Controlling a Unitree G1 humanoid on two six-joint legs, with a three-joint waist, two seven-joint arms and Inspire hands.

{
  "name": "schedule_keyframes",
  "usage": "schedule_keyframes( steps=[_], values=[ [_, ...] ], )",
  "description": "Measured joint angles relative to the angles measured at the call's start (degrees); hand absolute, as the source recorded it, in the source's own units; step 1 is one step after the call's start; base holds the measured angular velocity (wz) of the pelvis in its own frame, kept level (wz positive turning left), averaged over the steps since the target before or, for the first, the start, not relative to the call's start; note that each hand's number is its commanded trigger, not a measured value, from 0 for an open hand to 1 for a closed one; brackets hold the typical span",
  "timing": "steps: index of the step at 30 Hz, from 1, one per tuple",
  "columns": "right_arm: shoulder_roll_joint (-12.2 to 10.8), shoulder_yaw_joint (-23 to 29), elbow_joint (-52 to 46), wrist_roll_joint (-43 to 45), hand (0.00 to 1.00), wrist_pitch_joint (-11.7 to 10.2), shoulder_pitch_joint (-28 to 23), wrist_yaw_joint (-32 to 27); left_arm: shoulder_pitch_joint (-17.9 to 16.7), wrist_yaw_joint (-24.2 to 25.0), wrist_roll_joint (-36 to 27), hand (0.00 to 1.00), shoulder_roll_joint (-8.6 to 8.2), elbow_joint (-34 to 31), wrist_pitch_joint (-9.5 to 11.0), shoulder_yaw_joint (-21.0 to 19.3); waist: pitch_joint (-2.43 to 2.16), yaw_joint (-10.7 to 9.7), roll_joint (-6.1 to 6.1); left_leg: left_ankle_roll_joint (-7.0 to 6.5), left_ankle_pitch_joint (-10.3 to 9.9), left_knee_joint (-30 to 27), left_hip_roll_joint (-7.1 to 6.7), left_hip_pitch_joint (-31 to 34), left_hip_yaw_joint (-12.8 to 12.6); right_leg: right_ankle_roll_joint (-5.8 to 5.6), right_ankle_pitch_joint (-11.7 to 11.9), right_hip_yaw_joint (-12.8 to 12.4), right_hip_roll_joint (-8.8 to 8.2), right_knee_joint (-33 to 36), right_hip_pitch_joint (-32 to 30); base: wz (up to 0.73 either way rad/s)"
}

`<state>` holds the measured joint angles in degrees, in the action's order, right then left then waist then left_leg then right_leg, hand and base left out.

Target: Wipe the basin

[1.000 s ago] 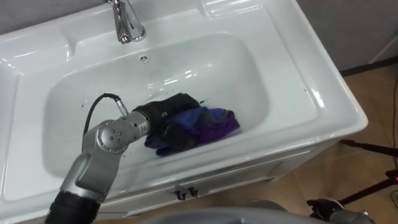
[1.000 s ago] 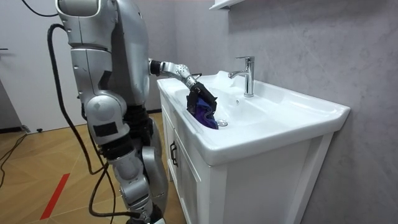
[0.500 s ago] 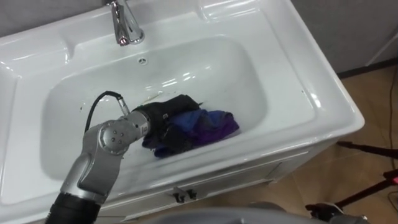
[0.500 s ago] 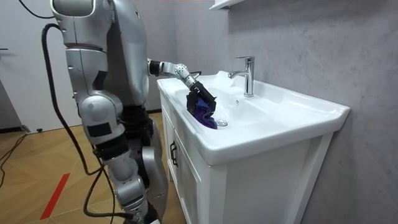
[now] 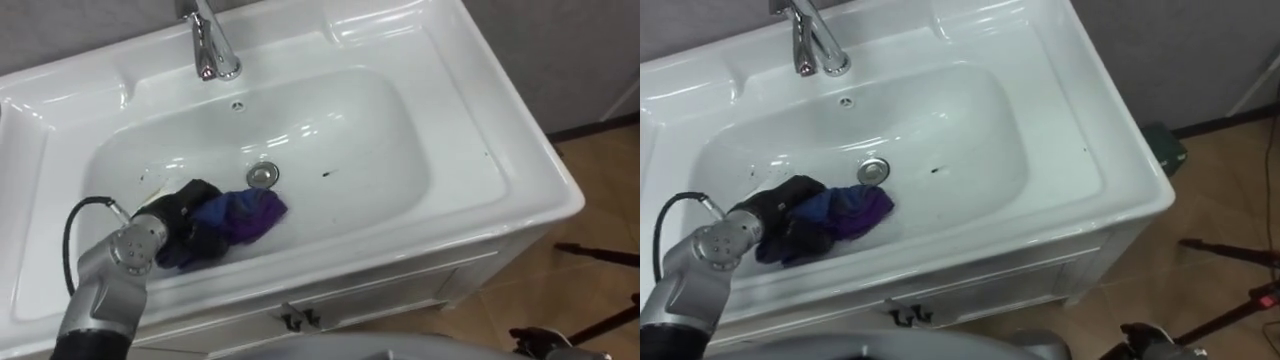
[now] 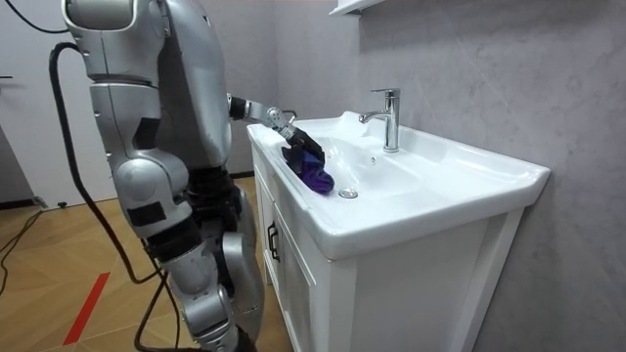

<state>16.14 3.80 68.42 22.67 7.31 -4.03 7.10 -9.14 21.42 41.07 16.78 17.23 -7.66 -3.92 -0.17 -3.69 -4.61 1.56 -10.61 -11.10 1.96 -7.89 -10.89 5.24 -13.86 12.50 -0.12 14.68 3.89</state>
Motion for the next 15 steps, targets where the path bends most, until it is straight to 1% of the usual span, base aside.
schedule_keyframes(
  steps=[1,2,3,4,5,7,8,9,10,12,13,14,15],
  values=[
    [0.01,-0.05,-0.11,0.65,0.0,0.15,-0.14,0.01,-0.23,-0.83,0.0,1.0,0.04,0.43,0.01,-0.39,-0.08,0.35,0.0,0.0,0.0,0.17,0.07,-0.26,-0.02,0.05,0.02,-0.19,0.15,0.03,0.04,-0.27],
    [-0.09,-0.09,-0.09,2.4,0.0,0.33,-0.44,0.11,-0.67,-2.73,0.0,1.0,0.4,1.41,0.21,-0.56,-0.22,0.95,0.14,0.02,-0.01,0.53,0.28,-0.88,-0.01,0.2,0.06,-0.15,0.39,0.01,0.35,-0.23],
    [-0.13,-0.12,-0.03,3.94,0.0,0.34,-0.75,0.1,-0.75,-4.56,0.0,1.0,0.57,2.57,0.52,-0.53,-0.4,1.0,0.32,0.03,-0.01,0.5,0.39,-1.25,0.0,0.27,0.08,0.37,0.41,-0.03,0.78,-0.15],
    [-0.09,-0.08,-0.04,4.68,0.0,0.35,-0.91,0.05,-0.75,-5.38,0.0,1.0,0.57,3.11,0.55,-0.48,-0.46,0.99,0.39,0.03,-0.01,0.49,0.42,-1.45,0.0,0.35,0.03,0.41,0.43,-0.04,0.98,-0.04],
    [-0.06,0.24,-0.09,5.59,0.0,0.37,-1.06,-0.1,-0.78,-6.99,0.0,1.0,0.57,4.22,0.64,-0.41,-0.65,1.0,0.41,0.03,-0.02,0.32,0.52,-1.61,0.01,0.5,-0.06,0.41,0.52,-0.02,1.18,-0.06],
    [-0.06,0.45,-0.6,6.93,0.0,0.44,-1.08,-0.12,-0.79,-9.42,0.0,1.0,0.57,5.59,0.64,-0.4,-0.7,1.0,0.42,0.04,-0.02,0.21,0.7,-1.63,0.05,0.74,-0.03,0.38,0.66,-0.01,1.18,-0.11],
    [-0.08,0.9,-1.32,7.61,0.0,0.92,-1.13,-0.1,-0.79,-10.74,0.67,1.0,0.57,6.29,0.64,-0.41,-0.7,1.03,0.43,0.04,-0.02,0.18,0.81,-1.68,0.14,0.99,-0.11,0.4,0.73,0.01,1.07,-0.14],
    [-0.06,1.22,-1.89,8.86,0.0,1.56,-1.16,-0.11,-0.8,-11.94,3.08,1.0,0.57,6.71,0.64,-0.35,-0.74,1.01,0.47,0.05,-0.02,0.0,0.92,-1.68,0.2,1.19,-0.23,0.45,0.79,0.07,0.98,-0.14],
    [-0.06,1.58,-1.93,9.4,0.0,1.65,-1.13,-0.11,-0.84,-12.43,4.6,1.0,0.57,6.86,0.63,-0.35,-0.75,1.01,0.49,0.05,-0.02,-0.28,1.0,-1.68,0.19,1.27,-0.19,0.48,0.85,0.06,0.99,-0.12],
    [-0.07,3.17,-2.11,10.38,0.0,2.77,-1.13,-0.08,-1.81,-15.35,10.83,1.0,0.58,6.93,0.49,0.05,-0.82,0.46,0.5,0.41,-0.24,-0.63,1.37,-1.59,0.72,1.66,-0.2,1.17,1.05,0.03,0.82,-0.06],
    [-0.05,3.68,-2.11,10.58,0.0,2.99,-1.17,-0.08,-2.0,-16.15,12.03,1.0,0.59,6.93,0.28,0.49,-0.84,0.3,0.47,0.41,-0.23,-0.69,1.4,-1.51,0.94,1.75,-0.26,1.42,1.02,0.06,0.79,0.0],
    [-0.06,4.43,-2.11,10.77,0.0,3.88,-1.19,-0.1,-2.16,-17.42,14.38,1.0,0.6,6.93,-0.31,1.52,-0.85,-0.05,0.47,0.53,-0.15,-0.69,1.41,-1.29,1.55,1.89,-0.35,1.86,0.99,0.12,0.62,0.04],
    [-0.04,4.67,-2.11,11.03,0.0,4.69,-1.17,-0.11,-2.38,-18.65,16.41,1.0,0.6,6.93,-1.14,2.46,-1.0,-0.37,0.39,0.74,0.0,-0.63,1.45,-0.96,1.71,2.05,-0.39,1.93,1.01,0.34,0.12,0.03]
  ],
)
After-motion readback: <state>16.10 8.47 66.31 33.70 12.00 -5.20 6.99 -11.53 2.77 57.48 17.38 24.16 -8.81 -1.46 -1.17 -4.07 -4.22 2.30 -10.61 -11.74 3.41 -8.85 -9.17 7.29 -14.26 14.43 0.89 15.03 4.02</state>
